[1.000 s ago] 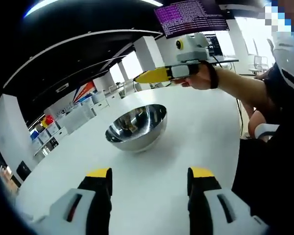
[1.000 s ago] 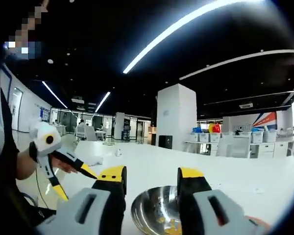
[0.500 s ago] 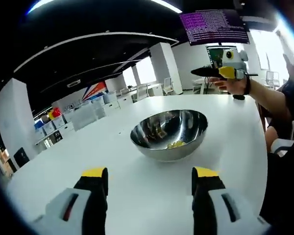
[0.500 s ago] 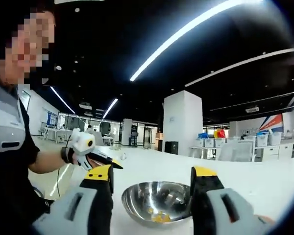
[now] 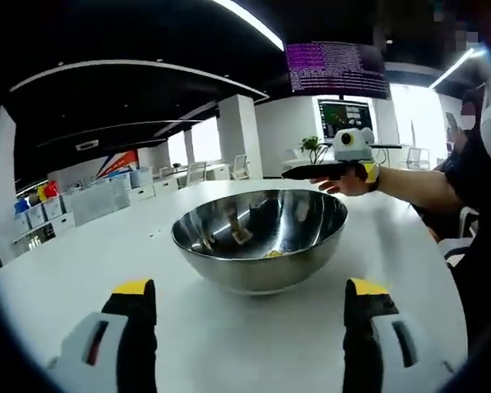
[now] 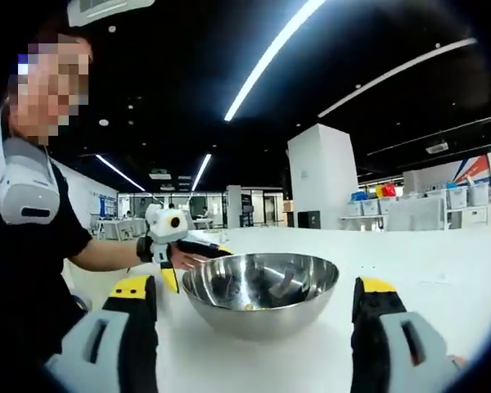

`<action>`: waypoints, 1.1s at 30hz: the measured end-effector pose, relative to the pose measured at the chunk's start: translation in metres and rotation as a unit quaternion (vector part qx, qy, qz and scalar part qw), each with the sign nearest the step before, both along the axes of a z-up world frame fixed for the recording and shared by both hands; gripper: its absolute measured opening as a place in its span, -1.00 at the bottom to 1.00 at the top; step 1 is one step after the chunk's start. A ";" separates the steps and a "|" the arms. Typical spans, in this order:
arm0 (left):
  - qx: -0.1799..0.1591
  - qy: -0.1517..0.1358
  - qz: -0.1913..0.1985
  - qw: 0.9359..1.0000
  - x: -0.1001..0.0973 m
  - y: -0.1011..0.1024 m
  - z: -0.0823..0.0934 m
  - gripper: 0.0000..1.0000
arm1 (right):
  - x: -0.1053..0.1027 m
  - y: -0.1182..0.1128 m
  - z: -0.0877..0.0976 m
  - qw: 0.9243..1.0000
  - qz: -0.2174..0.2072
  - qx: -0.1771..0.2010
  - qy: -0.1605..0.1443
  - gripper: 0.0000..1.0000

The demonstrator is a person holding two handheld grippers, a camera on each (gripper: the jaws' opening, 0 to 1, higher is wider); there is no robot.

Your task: Pick up the QQ candy scattered on the table and place it into the stainless steel bowl on the table

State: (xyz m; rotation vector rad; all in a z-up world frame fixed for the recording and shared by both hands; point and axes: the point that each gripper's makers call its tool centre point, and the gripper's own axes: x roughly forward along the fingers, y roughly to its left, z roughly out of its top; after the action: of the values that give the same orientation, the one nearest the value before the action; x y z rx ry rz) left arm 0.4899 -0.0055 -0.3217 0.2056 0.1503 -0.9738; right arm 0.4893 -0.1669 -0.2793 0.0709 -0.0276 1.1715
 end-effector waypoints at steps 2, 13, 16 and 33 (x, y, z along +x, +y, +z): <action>-0.006 0.000 -0.005 1.000 0.006 -0.002 -0.001 0.91 | 0.004 0.001 -0.006 1.000 0.004 -0.011 -0.002 0.94; -0.039 -0.009 -0.055 0.998 0.022 -0.015 -0.005 0.91 | 0.018 0.019 -0.031 0.998 0.045 -0.043 0.010 0.94; -0.047 -0.013 -0.069 0.996 0.023 -0.020 -0.002 0.91 | 0.014 0.026 -0.029 0.997 0.064 -0.041 0.008 0.94; -0.042 -0.026 -0.107 0.993 0.025 -0.036 -0.005 0.82 | 0.022 0.049 -0.042 0.994 0.088 -0.060 -0.018 0.87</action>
State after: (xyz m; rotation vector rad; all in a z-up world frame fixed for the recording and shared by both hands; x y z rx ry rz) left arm 0.5153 -0.0414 -0.3269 0.1720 0.0391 -1.1847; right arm 0.5113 -0.1178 -0.3217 -0.0547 0.0179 1.3487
